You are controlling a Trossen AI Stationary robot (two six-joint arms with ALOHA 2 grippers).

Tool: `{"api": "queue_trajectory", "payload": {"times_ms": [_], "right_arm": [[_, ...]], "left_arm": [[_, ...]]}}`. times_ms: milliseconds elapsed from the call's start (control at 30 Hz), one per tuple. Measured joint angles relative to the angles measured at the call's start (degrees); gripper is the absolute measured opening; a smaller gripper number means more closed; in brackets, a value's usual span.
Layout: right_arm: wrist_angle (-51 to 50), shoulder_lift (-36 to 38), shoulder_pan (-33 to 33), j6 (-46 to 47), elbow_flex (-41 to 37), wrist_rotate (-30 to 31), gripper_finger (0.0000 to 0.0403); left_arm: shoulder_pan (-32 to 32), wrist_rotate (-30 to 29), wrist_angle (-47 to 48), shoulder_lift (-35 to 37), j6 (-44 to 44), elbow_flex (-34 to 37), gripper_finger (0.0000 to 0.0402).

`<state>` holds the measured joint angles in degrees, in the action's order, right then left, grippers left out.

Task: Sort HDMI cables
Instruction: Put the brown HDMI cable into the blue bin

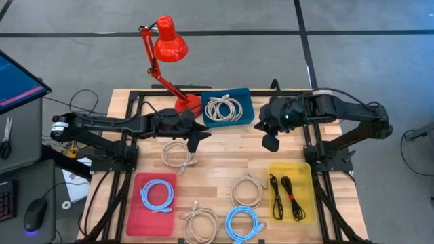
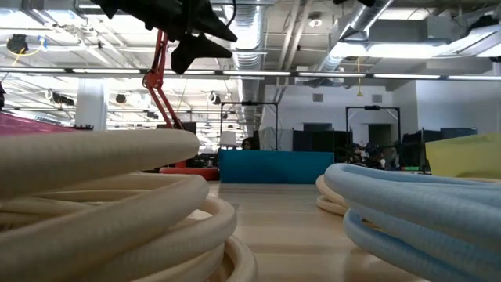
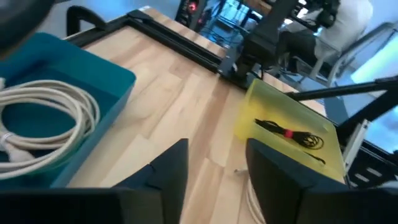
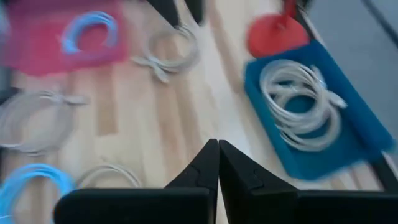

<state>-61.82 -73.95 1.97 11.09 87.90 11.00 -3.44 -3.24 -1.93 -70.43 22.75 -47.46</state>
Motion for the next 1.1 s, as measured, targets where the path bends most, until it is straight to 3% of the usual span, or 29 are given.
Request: {"api": "queue_trajectory", "payload": {"times_ms": [200,367,533,700,867,1100], "right_arm": [[-4.5,-0.2,4.9,5.7,0.0,8.1,0.0001],[-6.0,0.7,7.7,9.5,-2.0,11.7,0.0001],[0.0,5.4,9.7,12.1,-9.0,12.0,0.0],[14.4,12.5,11.2,12.6,-19.4,11.8,0.0],[25.0,19.7,11.5,15.4,-29.2,12.4,0.0],[26.7,25.0,11.5,23.4,-37.2,17.6,0.0]], "left_arm": [[0.4,-0.3,6.7,2.4,0.2,0.0,0.0077],[1.0,-7.1,16.8,11.1,0.2,0.0,0.0008],[2.6,-13.9,23.6,21.5,0.2,0.0,0.0005],[3.8,-16.6,30.7,26.9,2.1,0.0,0.0004],[5.0,-19.4,40.1,27.2,4.8,0.0,0.0004],[5.0,-19.9,50.3,22.0,12.5,0.0,0.0004]]}}
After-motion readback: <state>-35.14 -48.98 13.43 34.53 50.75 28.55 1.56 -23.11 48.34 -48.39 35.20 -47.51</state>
